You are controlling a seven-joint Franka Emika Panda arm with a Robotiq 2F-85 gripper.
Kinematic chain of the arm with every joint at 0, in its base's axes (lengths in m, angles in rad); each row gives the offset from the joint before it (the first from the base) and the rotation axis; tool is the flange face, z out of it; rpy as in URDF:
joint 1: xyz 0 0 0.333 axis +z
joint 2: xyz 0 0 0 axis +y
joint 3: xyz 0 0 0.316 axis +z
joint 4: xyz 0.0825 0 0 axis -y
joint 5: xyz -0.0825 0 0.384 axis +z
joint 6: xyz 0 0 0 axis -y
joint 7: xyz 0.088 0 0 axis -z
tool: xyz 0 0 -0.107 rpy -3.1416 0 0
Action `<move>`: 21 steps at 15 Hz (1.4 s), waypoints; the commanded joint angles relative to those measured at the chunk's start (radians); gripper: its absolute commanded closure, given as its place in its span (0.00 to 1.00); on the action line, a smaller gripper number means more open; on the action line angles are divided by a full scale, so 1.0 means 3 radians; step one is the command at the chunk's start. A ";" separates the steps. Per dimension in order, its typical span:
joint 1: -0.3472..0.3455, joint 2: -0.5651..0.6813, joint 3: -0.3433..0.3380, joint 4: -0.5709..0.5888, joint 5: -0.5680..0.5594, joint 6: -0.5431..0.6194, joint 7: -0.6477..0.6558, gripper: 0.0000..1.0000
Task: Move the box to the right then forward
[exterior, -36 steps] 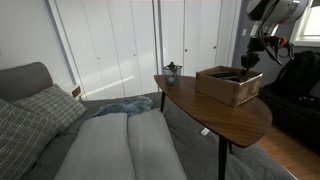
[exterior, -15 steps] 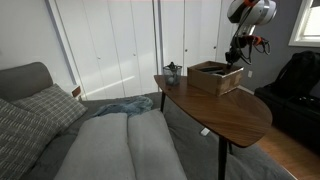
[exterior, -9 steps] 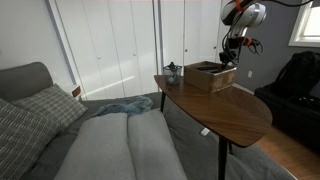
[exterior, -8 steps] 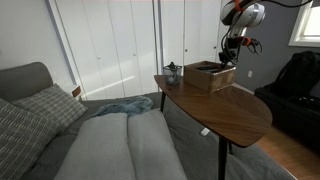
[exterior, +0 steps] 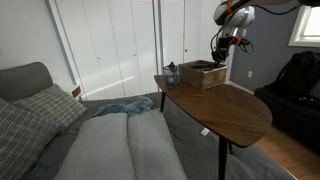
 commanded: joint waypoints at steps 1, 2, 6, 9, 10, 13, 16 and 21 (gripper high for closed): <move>-0.0019 0.0183 0.0125 0.0393 -0.0007 -0.0151 0.0283 0.98; -0.0019 0.0225 0.0144 0.0456 0.0003 -0.0178 0.0340 0.98; 0.0002 0.0307 0.0194 0.0587 -0.0018 -0.0231 0.0483 0.98; 0.0028 0.0284 0.0204 0.0562 -0.0059 -0.0234 0.0517 0.98; 0.0034 0.0271 0.0206 0.0544 -0.0069 -0.0237 0.0531 0.98; 0.0038 0.0275 0.0204 0.0539 -0.0082 -0.0269 0.0575 0.72; 0.0026 0.0248 0.0199 0.0530 -0.0079 -0.0326 0.0610 0.53; 0.0026 -0.0192 0.0124 0.0094 -0.0111 -0.0326 0.0458 0.18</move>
